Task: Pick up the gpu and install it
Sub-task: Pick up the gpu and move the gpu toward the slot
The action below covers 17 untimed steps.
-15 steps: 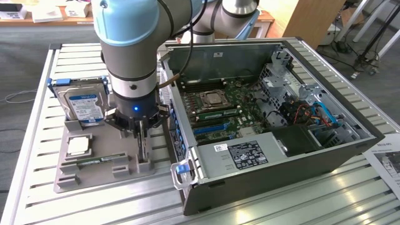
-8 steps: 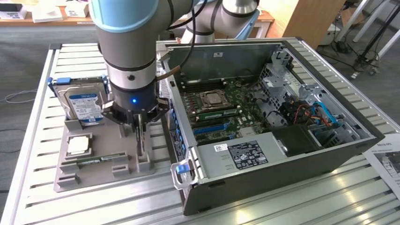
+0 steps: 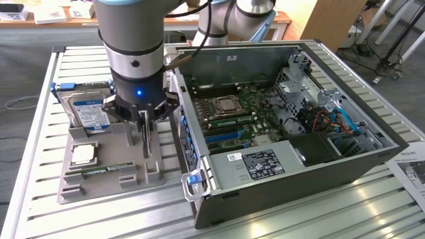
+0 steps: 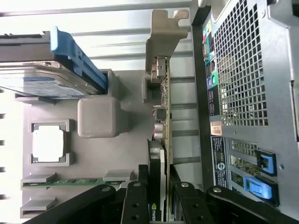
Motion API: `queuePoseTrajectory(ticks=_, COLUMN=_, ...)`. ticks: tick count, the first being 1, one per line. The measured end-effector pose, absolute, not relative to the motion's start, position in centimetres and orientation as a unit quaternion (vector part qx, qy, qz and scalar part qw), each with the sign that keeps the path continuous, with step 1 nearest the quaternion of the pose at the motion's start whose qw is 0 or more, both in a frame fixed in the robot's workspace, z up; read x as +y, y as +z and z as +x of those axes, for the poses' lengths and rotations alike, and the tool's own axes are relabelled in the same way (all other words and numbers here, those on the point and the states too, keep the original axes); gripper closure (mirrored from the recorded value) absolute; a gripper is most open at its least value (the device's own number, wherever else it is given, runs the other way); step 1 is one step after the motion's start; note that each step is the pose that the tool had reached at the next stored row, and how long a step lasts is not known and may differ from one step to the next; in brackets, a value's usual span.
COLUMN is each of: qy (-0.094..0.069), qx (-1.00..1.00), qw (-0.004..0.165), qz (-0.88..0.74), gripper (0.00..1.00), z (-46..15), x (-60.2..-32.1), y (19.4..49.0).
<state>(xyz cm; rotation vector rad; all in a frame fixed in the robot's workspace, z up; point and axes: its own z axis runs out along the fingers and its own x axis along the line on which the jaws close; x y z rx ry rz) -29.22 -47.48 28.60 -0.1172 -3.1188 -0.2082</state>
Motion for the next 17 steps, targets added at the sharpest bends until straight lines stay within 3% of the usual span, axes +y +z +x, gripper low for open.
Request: queuePoseTrajectory(ticks=17, qy=-0.067, qx=-0.997, qw=0.008, qz=-0.036, gripper=0.73, z=-29.1, x=-47.5, y=36.3)
